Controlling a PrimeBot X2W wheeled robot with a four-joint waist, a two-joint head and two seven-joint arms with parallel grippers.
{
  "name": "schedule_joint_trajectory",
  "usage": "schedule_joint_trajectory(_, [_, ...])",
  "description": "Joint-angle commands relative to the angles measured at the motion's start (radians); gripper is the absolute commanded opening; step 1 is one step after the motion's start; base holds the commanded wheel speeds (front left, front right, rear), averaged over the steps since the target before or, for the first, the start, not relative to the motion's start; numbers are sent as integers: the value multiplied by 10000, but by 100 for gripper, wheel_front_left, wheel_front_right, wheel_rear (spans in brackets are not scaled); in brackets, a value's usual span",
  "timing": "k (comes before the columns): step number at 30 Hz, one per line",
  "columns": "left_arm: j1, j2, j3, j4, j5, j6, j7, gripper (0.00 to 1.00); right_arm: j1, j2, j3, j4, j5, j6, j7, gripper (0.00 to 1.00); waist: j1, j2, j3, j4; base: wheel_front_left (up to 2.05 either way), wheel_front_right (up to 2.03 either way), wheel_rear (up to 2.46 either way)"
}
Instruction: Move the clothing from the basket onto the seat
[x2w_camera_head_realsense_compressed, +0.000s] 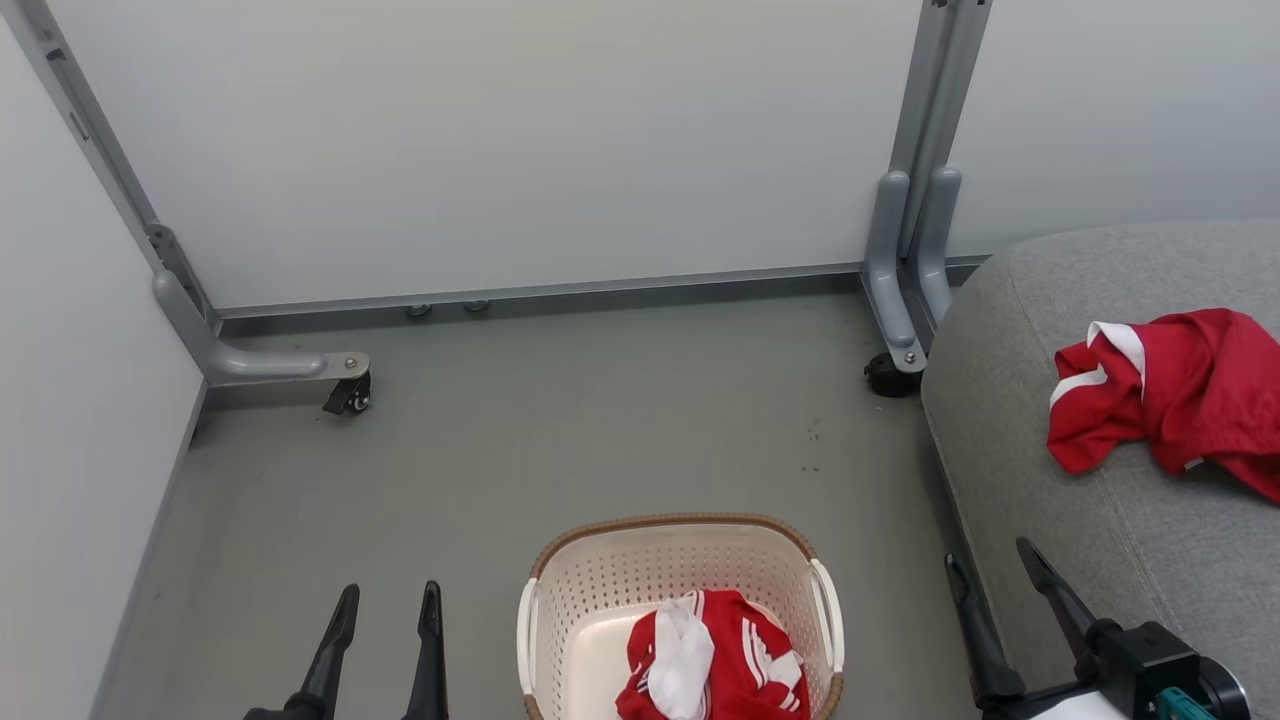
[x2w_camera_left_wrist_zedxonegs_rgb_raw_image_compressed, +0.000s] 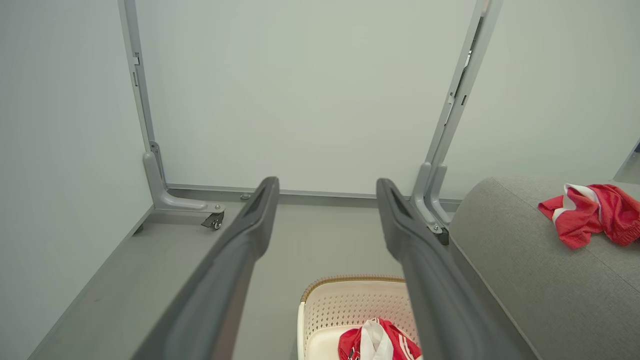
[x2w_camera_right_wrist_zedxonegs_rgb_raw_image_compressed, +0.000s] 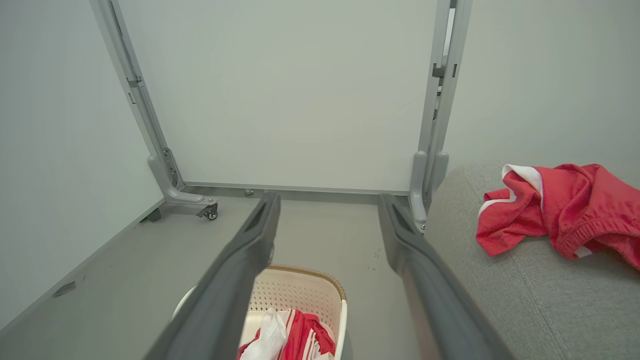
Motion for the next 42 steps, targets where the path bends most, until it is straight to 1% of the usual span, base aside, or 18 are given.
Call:
schedule_joint_trajectory(1, [17, 4, 12, 21, -52, 2, -1, 100, 99, -42, -29, -19, 3, -14, -19, 100, 1, 0, 18, -18, 0, 0, 0])
schedule_joint_trajectory(6, [-76, 4, -28, 111, -32, -98, -1, 100, 108, -33, -107, -102, -34, -14, -19, 100, 1, 0, 217, -102, 0, 0, 0])
schedule_joint_trajectory(10, [-383, 4, -306, 370, -75, -248, -1, 100, -113, -21, -234, -111, -52, -14, -19, 100, 1, 0, 582, -166, 0, 0, 0])
schedule_joint_trajectory(14, [-987, 8, -761, 844, -60, -457, -3, 100, -557, -52, -388, -242, -139, -14, -21, 100, 1, 0, 1345, -242, 0, 0, 0])
schedule_joint_trajectory(20, [-2927, 8, -1538, 1602, 244, -665, -1, 100, -1926, -10, -760, -733, -284, -16, -19, 100, 1, 0, 3573, -175, 0, 0, 0])
schedule_joint_trajectory(22, [-3581, 11, -1854, 2048, 288, -680, -4, 100, -2263, 13, -820, -792, -353, -14, -19, 100, 1, 0, 4047, -93, 0, 0, 0])
schedule_joint_trajectory(23, [-3924, 32, -2161, 2215, 343, -691, 1, 100, -2419, 22, -846, -927, -387, -14, -21, 100, 1, 0, 4524, -47, 0, 0, 0])
schedule_joint_trajectory(26, [-5182, 181, -2940, 2833, 144, -692, -1, 100, -3027, 47, -1173, -1125, -286, -16, -19, 100, 1, 0, 5399, 119, 0, 0, 0])
schedule_joint_trajectory(31, [-6755, 273, -3972, 3798, -94, -697, -1, 100, -3850, 100, -1525, -1385, -399, -16, -19, 100, 1, 0, 6507, 319, 0, 0, 0])
schedule_joint_trajectory(35, [-7935, 319, -4835, 4890, -195, -698, -1, 100, -4374, 49, -1463, -1629, -599, -16, -21, 100, 1, 0, 7259, 333, 0, 0, 0])
schedule_joint_trajectory(38, [-8981, 349, -5210, 5769, 430, -697, -4, 100, -4690, 40, -1403, -1836, -730, -16, -21, 100, 1, 0, 7810, 248, 0, 0, 0])
schedule_joint_trajectory(42, [-9814, 150, -5633, 6936, 647, -698, 1, 100, -5007, 51, -1319, -2039, -863, -16, -21, 100, 1, 0, 8459, 27, 0, 0, 0])
